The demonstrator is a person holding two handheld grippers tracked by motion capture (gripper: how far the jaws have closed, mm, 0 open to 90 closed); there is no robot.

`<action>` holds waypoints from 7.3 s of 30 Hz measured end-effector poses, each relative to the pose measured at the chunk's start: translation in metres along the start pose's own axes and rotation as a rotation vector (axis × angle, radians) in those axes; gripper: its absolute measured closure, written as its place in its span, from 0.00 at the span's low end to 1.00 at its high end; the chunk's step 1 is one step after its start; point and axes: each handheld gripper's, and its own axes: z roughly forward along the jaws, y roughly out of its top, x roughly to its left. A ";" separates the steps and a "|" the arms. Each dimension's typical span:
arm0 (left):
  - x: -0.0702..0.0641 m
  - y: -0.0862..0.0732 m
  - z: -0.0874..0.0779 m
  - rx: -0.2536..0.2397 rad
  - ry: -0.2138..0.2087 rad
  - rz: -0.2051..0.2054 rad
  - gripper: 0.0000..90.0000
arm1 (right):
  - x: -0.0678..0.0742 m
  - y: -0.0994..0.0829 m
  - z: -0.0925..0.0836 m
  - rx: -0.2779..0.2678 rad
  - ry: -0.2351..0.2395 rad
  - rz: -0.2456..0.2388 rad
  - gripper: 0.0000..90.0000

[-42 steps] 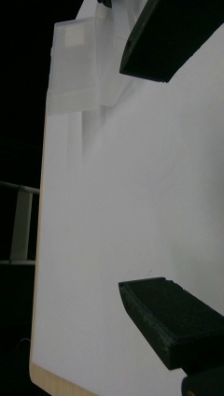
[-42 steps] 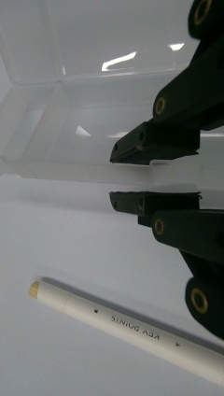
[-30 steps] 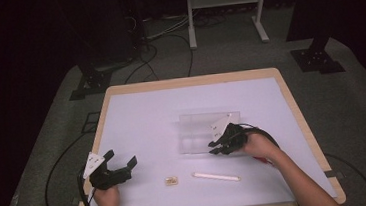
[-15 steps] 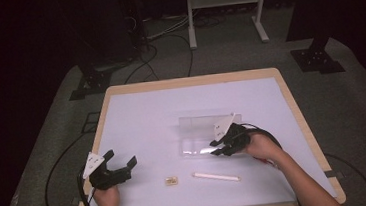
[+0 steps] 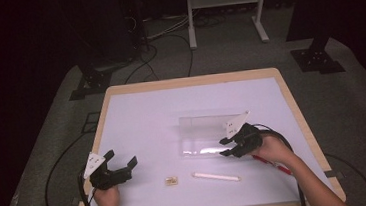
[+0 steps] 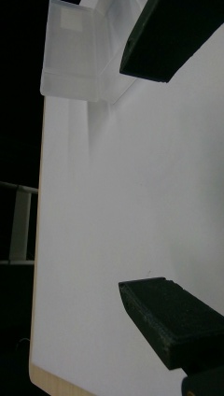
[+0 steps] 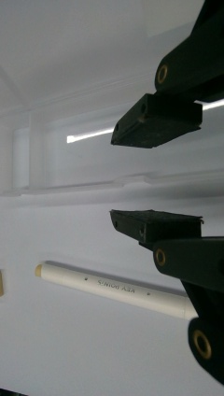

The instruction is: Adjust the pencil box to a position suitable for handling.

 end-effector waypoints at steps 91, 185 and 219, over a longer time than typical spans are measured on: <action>-0.002 0.000 0.000 0.008 0.008 0.007 0.00 | 0.037 -0.105 -0.065 -0.016 -0.122 0.250 0.52; 0.000 0.000 -0.001 0.002 0.005 -0.005 0.00 | 0.052 -0.135 -0.072 -0.013 -0.169 0.311 0.88; 0.000 0.000 -0.001 0.009 0.003 -0.004 0.00 | 0.021 -0.059 -0.080 -0.078 -0.112 0.218 0.88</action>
